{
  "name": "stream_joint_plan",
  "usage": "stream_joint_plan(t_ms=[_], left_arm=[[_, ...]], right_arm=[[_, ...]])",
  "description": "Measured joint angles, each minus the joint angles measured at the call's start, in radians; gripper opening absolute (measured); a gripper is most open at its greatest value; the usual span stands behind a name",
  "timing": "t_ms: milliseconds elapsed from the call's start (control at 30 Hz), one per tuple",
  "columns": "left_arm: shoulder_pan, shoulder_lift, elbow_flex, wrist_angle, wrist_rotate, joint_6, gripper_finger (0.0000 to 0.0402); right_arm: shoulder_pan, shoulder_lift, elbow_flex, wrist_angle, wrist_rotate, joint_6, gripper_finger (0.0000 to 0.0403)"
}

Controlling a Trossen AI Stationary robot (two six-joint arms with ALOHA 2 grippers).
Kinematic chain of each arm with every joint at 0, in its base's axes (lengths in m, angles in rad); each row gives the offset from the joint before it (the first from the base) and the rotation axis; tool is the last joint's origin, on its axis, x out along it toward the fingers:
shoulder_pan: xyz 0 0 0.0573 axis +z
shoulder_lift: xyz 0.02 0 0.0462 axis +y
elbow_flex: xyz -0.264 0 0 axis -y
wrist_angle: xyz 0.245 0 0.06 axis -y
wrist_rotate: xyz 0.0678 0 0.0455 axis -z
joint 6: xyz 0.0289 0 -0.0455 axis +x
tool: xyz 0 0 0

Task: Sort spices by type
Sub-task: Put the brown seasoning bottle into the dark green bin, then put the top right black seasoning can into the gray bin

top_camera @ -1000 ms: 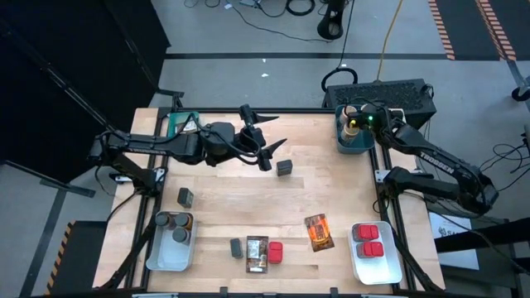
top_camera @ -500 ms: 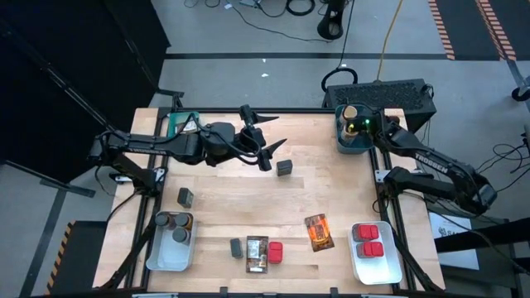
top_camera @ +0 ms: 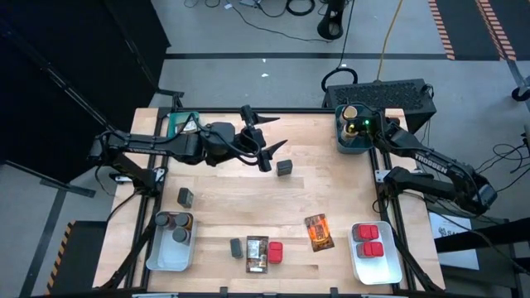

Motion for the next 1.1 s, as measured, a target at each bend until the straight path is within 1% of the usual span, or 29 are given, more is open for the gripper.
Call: stream_joint_plan(t_ms=[67,233,400,567,867,1000,1100], left_arm=[[0.0,0.0,0.0,0.0,0.0,0.0,0.0306],[0.0,0.0,0.0,0.0,0.0,0.0,0.0306],[0.0,0.0,0.0,0.0,0.0,0.0,0.0306],[0.0,0.0,0.0,0.0,0.0,-0.002,0.0306],[0.0,0.0,0.0,-0.001,0.0,-0.002,0.0306],[0.0,0.0,0.0,-0.001,0.0,-0.001,0.0306],[-0.005,0.0,0.0,-0.008,0.0,-0.013,0.0306]], right_arm=[[0.0,0.002,0.0,-0.001,0.0,0.015,0.0248],[0.0,0.03,-0.001,-0.005,0.0,0.038,0.0274],[0.001,0.07,-0.002,-0.005,0.0,0.056,0.0276],[0.001,0.077,-0.002,0.0,0.014,0.059,0.0283],[0.0,0.055,-0.002,-0.001,0.026,0.045,0.0323],[0.007,0.006,0.003,0.0,0.021,-0.001,0.0334],[0.037,-0.046,0.023,0.007,0.003,-0.04,0.0335]])
